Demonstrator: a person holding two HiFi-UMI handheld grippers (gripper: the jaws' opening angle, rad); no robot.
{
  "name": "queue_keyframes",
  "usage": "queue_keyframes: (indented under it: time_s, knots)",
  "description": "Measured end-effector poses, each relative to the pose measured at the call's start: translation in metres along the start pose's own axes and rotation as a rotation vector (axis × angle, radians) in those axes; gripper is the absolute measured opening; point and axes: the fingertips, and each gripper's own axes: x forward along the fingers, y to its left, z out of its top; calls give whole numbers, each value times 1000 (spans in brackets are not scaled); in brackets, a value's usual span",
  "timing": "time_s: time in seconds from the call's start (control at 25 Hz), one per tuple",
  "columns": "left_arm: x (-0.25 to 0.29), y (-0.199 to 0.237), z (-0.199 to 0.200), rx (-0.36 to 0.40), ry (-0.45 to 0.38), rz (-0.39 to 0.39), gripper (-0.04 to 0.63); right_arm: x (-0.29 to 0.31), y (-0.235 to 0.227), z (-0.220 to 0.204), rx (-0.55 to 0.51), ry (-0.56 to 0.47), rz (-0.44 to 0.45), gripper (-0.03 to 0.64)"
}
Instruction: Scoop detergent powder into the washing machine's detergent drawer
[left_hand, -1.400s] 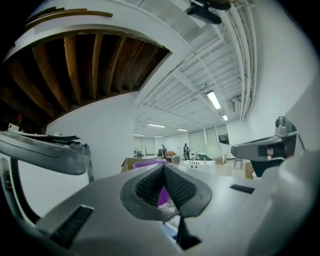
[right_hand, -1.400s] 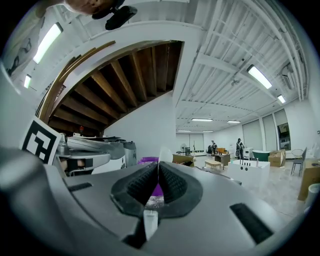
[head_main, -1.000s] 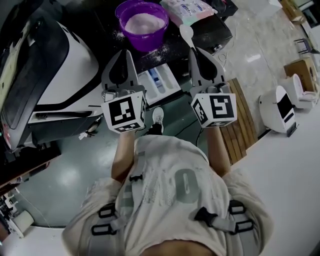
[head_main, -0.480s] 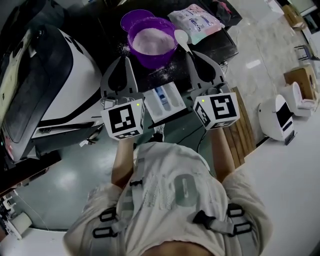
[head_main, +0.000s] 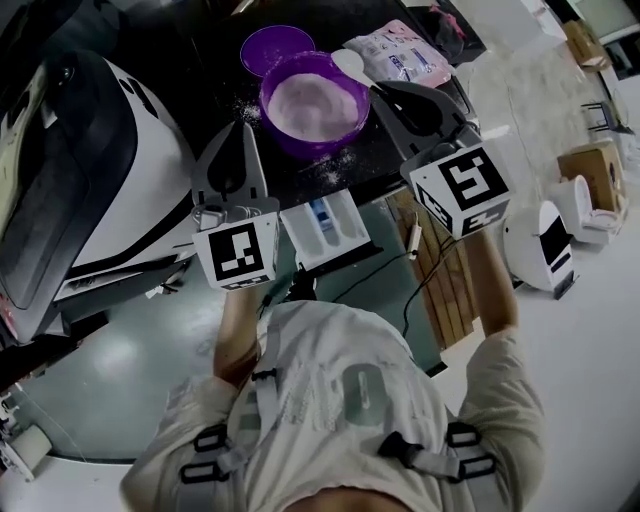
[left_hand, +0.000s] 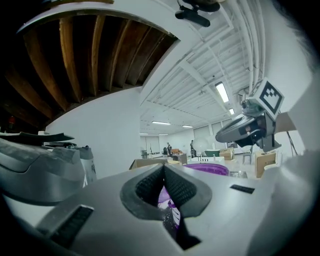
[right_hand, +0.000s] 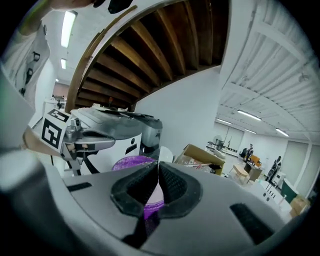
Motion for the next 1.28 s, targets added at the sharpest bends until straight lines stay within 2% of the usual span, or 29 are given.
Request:
queue_keyframes:
  time_s: [0.2,0.4,0.64,0.96,1.28]
  knots:
    - [8,6,-11,24,20,-8,20,28,6,-7,-161,143,125,11]
    - [15,11,-22,7,32,-9,20,52,18,-26,-356,314,249,11]
    - [19,15,-40,1,61,-9,20,78,25,-46,-512,446,330,11]
    - [16,18,-51,-13,73,3,20,85,35,-69,-614,597,425,11]
    - [9,23,-59,-34,86,19,20,76,46,-82,-520,683,486,11]
